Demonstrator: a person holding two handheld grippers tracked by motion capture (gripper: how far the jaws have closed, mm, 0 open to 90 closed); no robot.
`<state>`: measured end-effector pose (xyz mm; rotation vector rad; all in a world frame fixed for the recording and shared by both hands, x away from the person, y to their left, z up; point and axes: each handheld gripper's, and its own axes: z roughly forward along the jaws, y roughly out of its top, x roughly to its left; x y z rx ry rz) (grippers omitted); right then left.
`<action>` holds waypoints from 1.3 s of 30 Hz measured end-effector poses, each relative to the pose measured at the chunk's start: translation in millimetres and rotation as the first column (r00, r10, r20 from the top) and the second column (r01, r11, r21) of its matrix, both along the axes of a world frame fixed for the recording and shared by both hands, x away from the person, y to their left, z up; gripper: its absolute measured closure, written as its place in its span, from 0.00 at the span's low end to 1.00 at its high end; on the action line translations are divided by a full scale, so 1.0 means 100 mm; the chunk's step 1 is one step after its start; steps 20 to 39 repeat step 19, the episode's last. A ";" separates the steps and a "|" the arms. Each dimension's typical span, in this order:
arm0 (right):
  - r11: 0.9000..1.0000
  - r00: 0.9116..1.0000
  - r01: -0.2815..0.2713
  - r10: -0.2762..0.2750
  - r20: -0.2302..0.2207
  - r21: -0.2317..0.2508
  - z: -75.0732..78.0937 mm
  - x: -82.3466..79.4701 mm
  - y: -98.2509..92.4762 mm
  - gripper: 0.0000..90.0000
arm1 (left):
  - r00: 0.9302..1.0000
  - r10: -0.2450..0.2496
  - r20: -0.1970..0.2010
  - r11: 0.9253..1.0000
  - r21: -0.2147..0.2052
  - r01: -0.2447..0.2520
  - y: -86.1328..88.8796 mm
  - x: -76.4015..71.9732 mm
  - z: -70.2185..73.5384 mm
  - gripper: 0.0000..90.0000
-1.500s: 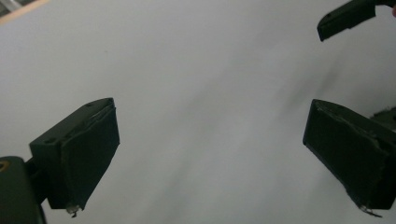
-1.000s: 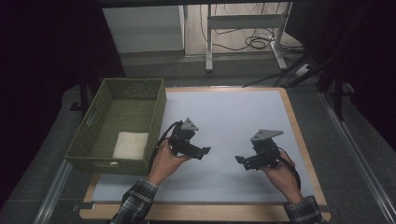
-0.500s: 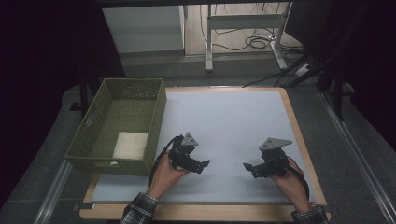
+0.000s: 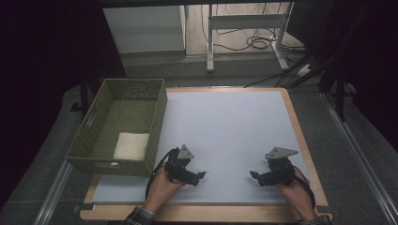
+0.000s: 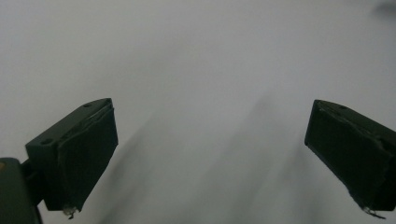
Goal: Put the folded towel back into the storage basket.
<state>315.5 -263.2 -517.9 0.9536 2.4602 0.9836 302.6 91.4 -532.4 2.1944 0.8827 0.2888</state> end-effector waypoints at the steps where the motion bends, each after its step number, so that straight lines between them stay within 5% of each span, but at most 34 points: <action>1: 1.000 1.000 0.001 -0.001 -0.001 -0.003 -0.02 0.00 -0.01 0.07 | 1.000 0.004 -0.002 1.000 0.003 -0.004 0.02 -0.02 -0.02 0.03; 8: 1.000 1.000 0.002 -0.002 -0.011 -0.004 -0.12 -0.01 -0.04 0.06 | 1.000 0.016 -0.008 1.000 0.011 -0.016 0.10 -0.07 -0.14 0.03; 13: 1.000 1.000 0.006 -0.006 -0.006 0.005 -0.13 -0.02 -0.04 0.06 | 1.000 0.012 -0.001 0.999 0.039 -0.012 0.07 -0.08 -0.15 0.01; 39: 1.000 1.000 0.004 -0.004 -0.001 0.006 -0.14 -0.03 -0.05 0.06 | 1.000 0.013 0.000 0.999 0.036 -0.013 0.07 -0.09 -0.15 0.01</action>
